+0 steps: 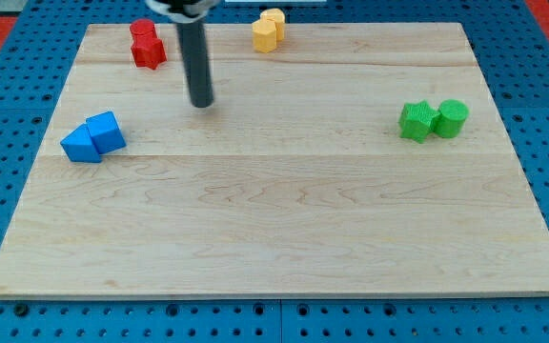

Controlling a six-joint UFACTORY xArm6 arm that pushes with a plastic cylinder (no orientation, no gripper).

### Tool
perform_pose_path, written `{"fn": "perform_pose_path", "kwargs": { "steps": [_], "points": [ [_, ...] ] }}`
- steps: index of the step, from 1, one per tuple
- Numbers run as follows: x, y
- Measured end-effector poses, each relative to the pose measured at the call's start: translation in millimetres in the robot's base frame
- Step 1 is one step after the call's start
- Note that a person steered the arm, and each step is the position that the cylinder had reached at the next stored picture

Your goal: Move the blue triangle to the bottom right of the board

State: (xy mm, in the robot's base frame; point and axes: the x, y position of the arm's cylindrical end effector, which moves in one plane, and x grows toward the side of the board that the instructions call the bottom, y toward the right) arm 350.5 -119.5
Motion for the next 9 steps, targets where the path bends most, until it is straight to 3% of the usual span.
{"fn": "perform_pose_path", "kwargs": {
  "steps": [2,4,8,9],
  "points": [
    [5,-133],
    [61,-141],
    [65,-172],
    [90,-157]
  ]
}}
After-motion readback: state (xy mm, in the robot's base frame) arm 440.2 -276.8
